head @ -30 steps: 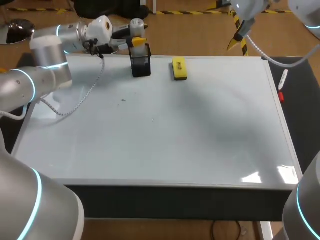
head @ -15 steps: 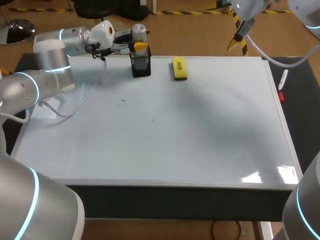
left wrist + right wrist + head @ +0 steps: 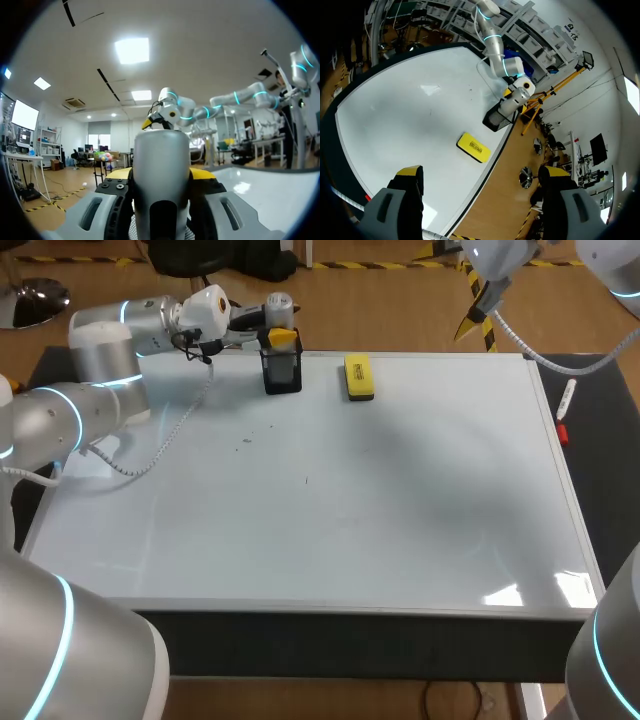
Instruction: Pick up the inspection probe, press it on each red-marked spot on the whiteboard one by one, put down the probe, pick up the eraser, and wipe off all the red marks.
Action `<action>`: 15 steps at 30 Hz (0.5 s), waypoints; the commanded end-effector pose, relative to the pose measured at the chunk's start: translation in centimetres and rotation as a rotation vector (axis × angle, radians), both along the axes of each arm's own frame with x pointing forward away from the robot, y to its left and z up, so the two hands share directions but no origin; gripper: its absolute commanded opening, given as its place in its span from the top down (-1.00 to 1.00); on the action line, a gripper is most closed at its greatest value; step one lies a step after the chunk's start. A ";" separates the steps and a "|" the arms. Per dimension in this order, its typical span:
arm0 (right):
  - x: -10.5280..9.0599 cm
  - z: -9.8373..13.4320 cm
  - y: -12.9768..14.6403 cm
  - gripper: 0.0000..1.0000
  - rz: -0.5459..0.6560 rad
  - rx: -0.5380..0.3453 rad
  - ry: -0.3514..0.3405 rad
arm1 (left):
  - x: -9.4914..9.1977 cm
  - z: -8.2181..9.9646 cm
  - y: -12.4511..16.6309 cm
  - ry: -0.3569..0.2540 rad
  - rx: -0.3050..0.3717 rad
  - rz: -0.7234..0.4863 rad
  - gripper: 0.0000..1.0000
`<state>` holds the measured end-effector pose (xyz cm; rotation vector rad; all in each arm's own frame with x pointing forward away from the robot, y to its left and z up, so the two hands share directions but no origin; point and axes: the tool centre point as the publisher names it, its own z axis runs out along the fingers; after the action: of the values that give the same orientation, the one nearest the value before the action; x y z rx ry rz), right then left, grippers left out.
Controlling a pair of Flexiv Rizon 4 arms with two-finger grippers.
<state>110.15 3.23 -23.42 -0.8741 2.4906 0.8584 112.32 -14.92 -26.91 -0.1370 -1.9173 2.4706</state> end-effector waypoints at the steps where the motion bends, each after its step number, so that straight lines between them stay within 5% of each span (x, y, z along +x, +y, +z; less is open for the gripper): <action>1: 0.0 0.1 -0.1 -1.00 0.002 -0.005 0.001 | 0.0 0.0 -0.1 0.002 0.003 0.004 -1.00; 15: 0.0 0.1 -0.1 -1.00 0.002 -0.005 0.001 | -0.6 2.1 0.8 -0.001 0.051 0.056 -1.00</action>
<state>110.15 3.23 -23.42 -0.8740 2.4906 0.8583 113.01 -14.50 -25.95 -0.1397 -1.9303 2.4768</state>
